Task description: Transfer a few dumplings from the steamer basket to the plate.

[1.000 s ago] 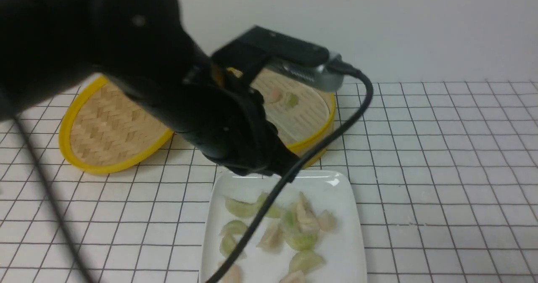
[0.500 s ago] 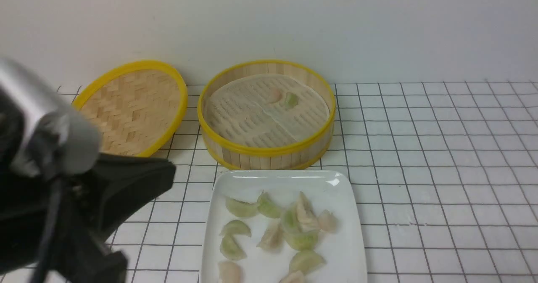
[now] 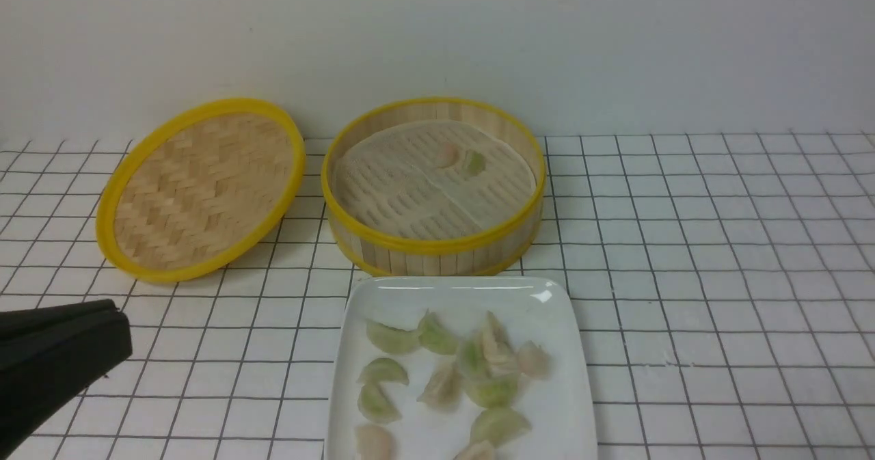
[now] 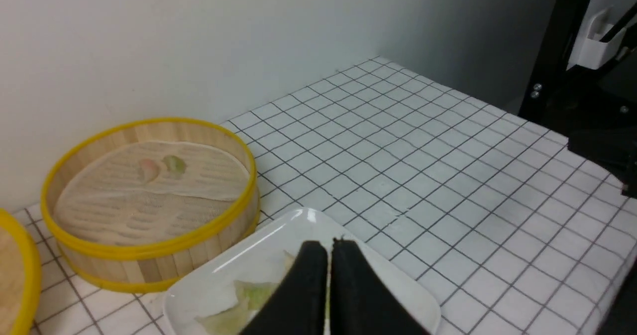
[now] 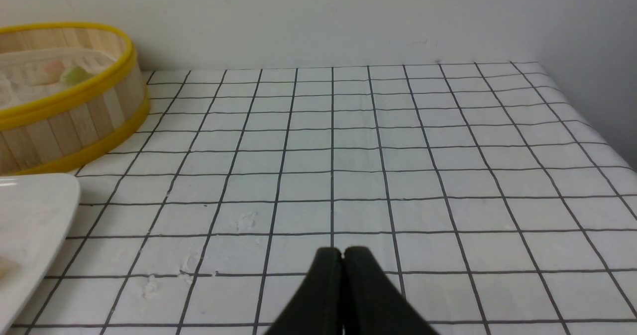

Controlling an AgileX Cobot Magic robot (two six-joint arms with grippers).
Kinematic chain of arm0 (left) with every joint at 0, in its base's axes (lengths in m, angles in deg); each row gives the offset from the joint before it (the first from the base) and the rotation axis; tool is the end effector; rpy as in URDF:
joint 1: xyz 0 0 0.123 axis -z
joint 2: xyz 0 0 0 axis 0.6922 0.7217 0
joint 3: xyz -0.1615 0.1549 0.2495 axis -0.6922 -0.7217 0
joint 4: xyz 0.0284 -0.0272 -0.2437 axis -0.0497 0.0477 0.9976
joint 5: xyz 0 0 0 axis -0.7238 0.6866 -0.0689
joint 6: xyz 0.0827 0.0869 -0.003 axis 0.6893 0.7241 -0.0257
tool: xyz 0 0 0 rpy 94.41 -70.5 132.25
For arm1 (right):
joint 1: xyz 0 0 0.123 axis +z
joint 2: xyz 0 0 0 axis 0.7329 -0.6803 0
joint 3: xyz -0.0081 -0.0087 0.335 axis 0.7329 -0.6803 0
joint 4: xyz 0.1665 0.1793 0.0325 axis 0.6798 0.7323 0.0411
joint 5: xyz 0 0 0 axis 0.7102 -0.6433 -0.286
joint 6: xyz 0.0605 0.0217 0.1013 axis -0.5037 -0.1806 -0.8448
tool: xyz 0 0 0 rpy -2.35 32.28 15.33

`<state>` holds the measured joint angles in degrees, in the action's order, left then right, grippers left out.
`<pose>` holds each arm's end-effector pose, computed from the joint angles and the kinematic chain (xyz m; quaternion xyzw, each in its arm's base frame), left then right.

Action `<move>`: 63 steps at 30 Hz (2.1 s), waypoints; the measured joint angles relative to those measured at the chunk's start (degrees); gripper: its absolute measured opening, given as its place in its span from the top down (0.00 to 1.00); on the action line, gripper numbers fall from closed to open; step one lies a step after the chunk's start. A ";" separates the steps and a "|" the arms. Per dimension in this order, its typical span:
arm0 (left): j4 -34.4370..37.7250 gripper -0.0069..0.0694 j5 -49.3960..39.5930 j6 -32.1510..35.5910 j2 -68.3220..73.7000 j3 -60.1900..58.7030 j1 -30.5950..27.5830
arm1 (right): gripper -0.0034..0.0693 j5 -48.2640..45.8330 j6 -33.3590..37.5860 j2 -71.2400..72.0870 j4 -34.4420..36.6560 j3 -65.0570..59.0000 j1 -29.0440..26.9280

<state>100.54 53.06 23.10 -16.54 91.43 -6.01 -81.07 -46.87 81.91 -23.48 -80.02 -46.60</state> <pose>0.0317 -0.0412 0.3840 0.2774 0.7318 -0.2480 0.5710 0.0246 -0.0051 0.1632 0.0409 0.8043 0.0082 0.5927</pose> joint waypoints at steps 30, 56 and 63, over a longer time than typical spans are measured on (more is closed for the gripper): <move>-3.48 0.92 14.17 1.19 -25.52 -43.53 -34.88 | 0.97 0.00 0.00 0.00 0.00 0.00 -0.02; -3.54 0.92 13.78 1.56 -25.52 -43.53 -34.88 | 0.97 0.00 0.00 0.00 0.00 0.00 -0.02; -3.54 0.92 13.78 1.56 -25.52 -43.53 -34.88 | 0.97 0.00 0.00 0.00 0.00 0.00 -0.02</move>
<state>96.99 66.83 24.66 -42.06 47.90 -40.90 -81.07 -46.87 81.91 -23.48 -80.02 -46.62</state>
